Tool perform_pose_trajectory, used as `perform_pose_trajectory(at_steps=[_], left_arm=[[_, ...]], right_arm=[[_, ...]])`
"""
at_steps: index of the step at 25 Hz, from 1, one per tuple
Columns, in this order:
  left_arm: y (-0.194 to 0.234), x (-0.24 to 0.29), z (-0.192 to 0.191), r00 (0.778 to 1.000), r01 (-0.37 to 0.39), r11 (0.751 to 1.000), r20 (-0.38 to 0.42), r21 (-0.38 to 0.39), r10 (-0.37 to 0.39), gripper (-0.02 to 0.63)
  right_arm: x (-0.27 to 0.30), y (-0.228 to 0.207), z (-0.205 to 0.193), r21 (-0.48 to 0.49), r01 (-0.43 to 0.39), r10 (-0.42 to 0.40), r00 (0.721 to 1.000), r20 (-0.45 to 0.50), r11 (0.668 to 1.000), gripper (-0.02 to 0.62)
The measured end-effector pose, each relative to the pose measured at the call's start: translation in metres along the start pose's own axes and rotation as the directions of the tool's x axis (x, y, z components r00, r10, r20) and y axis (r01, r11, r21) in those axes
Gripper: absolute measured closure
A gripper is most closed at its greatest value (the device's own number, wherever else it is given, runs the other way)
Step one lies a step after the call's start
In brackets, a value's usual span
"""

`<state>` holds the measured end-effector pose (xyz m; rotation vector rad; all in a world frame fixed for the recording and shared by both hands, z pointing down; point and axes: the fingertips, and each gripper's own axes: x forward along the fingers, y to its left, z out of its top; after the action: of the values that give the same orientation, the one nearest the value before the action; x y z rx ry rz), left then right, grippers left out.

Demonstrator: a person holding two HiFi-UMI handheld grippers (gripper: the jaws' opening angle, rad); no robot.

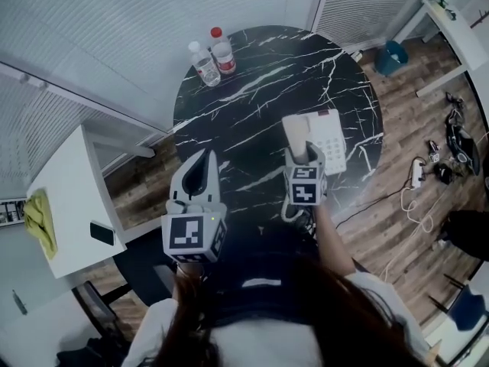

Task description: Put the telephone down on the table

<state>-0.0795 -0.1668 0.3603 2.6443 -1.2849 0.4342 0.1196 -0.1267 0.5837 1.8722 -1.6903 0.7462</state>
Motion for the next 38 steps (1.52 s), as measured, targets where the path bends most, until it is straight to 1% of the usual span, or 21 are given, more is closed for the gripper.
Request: perform_pose_trajectory(at_steps=[4, 14, 27, 38], left_arm=[[0.008, -0.007, -0.003, 1.000, -0.015, 1.000, 0.001, 0.002, 0.015, 0.606], [0.019, -0.020, -0.008, 0.999, -0.039, 0.999, 0.003, -0.028, 0.039, 0.606], [0.039, -0.038, -0.013, 0.996, -0.092, 0.994, 0.001, -0.053, 0.093, 0.606], [0.055, -0.050, -0.016, 0.990, -0.138, 0.989, 0.006, -0.059, 0.138, 0.606]], right_arm=[[0.000, 0.009, 0.002, -0.009, -0.008, 0.008, 1.000, 0.002, 1.000, 0.374], [0.000, 0.031, 0.005, -0.039, -0.042, 0.043, 0.999, 0.013, 0.998, 0.374], [0.006, 0.056, 0.006, -0.082, -0.081, 0.081, 0.997, 0.001, 0.993, 0.374], [0.011, 0.079, 0.007, -0.112, -0.122, 0.122, 0.992, -0.012, 0.986, 0.374]])
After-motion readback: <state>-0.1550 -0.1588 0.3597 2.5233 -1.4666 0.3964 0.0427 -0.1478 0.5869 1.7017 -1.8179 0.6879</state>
